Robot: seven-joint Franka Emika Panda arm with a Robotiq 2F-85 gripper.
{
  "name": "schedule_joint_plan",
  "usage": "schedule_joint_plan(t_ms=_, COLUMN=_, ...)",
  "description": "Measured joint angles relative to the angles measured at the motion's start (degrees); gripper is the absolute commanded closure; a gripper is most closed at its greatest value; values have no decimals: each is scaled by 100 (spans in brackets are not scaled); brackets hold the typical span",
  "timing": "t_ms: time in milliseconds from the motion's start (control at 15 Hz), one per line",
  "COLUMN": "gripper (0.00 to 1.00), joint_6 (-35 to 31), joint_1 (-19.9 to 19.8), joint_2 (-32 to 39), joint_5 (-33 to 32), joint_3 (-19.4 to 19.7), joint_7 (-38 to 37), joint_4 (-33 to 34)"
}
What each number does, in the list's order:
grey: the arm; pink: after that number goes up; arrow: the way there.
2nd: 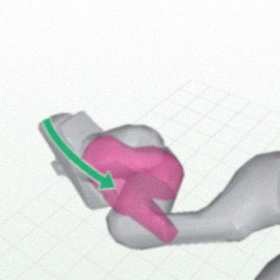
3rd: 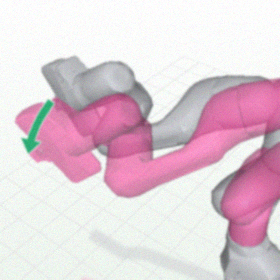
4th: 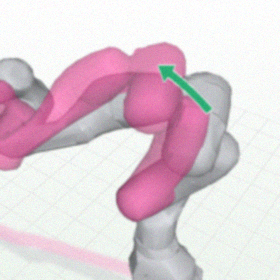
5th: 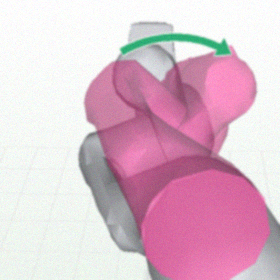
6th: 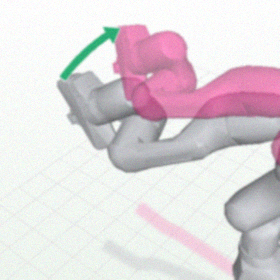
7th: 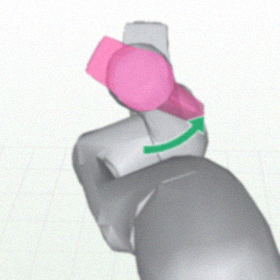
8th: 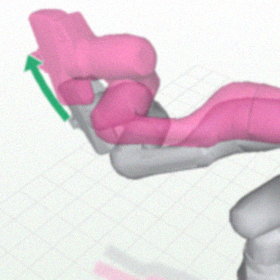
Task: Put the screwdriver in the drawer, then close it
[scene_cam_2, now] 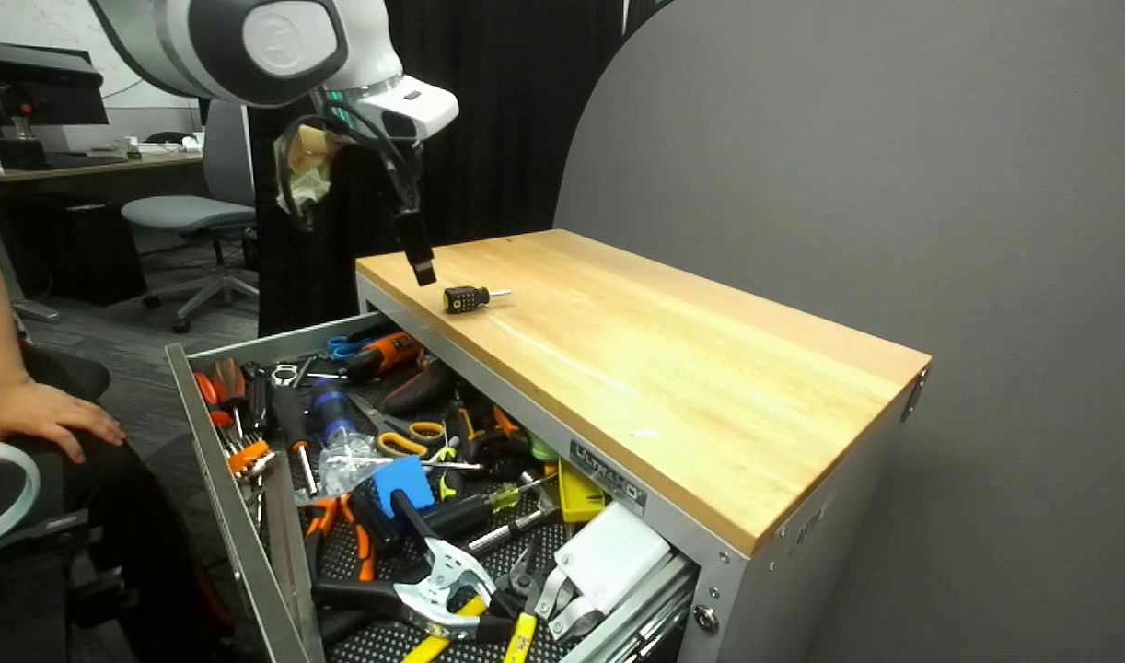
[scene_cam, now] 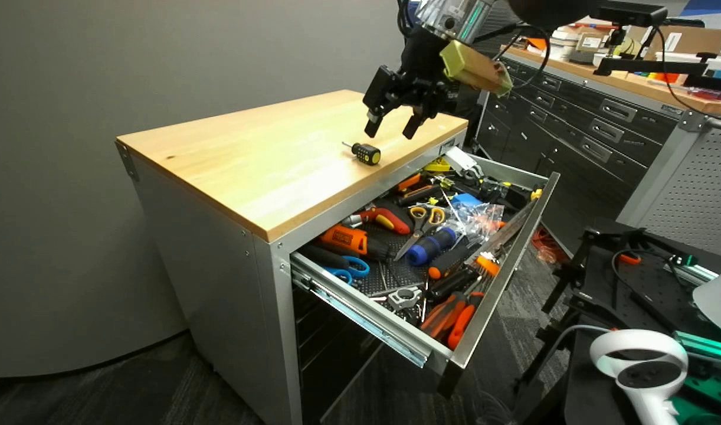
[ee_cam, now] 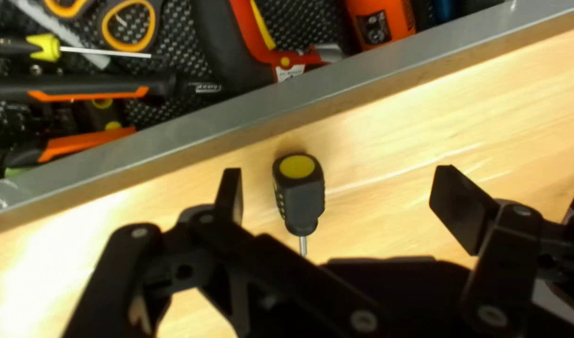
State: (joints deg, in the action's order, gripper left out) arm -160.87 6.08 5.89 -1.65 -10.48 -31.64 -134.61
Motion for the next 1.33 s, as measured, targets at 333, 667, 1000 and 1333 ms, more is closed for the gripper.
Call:
schedule_joint_plan(t_ms=333, gripper=0, joint_6=38, joint_1=6, joint_2=375, joint_5=-1692, joint_3=437, joint_7=-718, joint_4=537)
schedule_joint_plan(t_ms=667, gripper=0, joint_6=137, joint_1=41, joint_2=452, joint_5=-1733, joint_3=424, joint_7=-788, joint_4=579)
schedule_joint_plan(t_ms=1000, gripper=2, joint_6=-172, joint_1=449, joint_2=1502, joint_5=-1815, joint_3=442, joint_7=-1423, joint_4=1089)
schedule_joint_plan(t_ms=1333, gripper=32, joint_6=-535, joint_1=1206, joint_2=1916, joint_5=-2695, joint_3=1284, joint_7=-2445, joint_4=1580)
